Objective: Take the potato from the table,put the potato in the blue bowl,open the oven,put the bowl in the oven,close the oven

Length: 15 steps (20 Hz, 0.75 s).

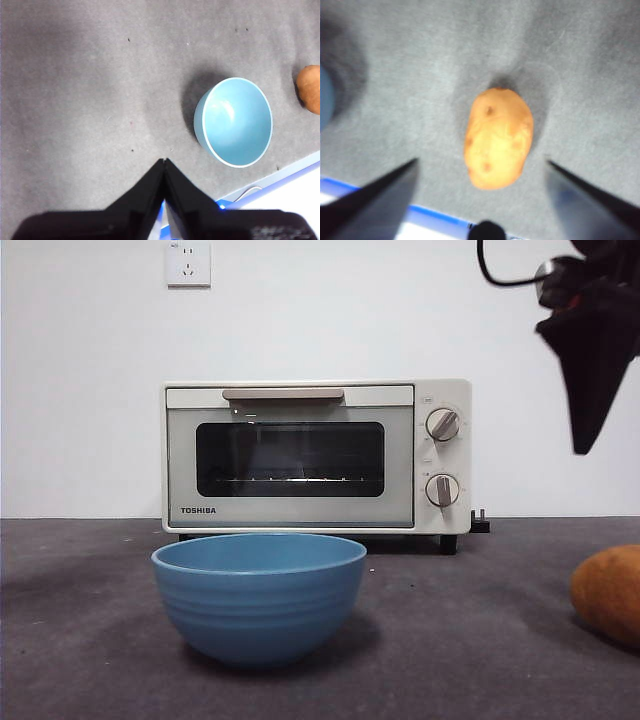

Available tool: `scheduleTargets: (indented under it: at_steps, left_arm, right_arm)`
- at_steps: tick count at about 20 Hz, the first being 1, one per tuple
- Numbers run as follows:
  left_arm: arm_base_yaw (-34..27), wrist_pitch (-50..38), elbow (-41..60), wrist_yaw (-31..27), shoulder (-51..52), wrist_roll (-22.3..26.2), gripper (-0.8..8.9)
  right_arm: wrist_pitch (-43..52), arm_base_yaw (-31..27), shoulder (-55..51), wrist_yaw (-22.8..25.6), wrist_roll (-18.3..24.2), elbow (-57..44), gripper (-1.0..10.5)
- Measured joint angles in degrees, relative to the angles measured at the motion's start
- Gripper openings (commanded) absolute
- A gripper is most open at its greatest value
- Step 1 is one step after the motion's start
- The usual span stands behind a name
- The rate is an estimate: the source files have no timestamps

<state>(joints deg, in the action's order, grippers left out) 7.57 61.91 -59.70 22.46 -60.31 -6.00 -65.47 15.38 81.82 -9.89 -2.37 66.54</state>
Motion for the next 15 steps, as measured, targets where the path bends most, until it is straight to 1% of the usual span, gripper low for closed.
scheduleTargets:
  at_steps: [4,13,15]
  left_arm:
    - [0.9,-0.1,0.0,0.0,0.0,0.0,-0.04]
    - [0.9,-1.8,0.0,0.0,0.0,0.0,-0.04]
    - [0.9,-2.3,0.0,0.0,0.0,0.0,-0.04]
  right_arm:
    - [1.3,0.0,4.3,2.0,0.0,0.0,6.4]
    - [3.7,0.0,12.1,2.0,0.0,-1.6,6.3]
    - [5.6,0.0,12.5,1.9,-0.2,-2.5,6.3]
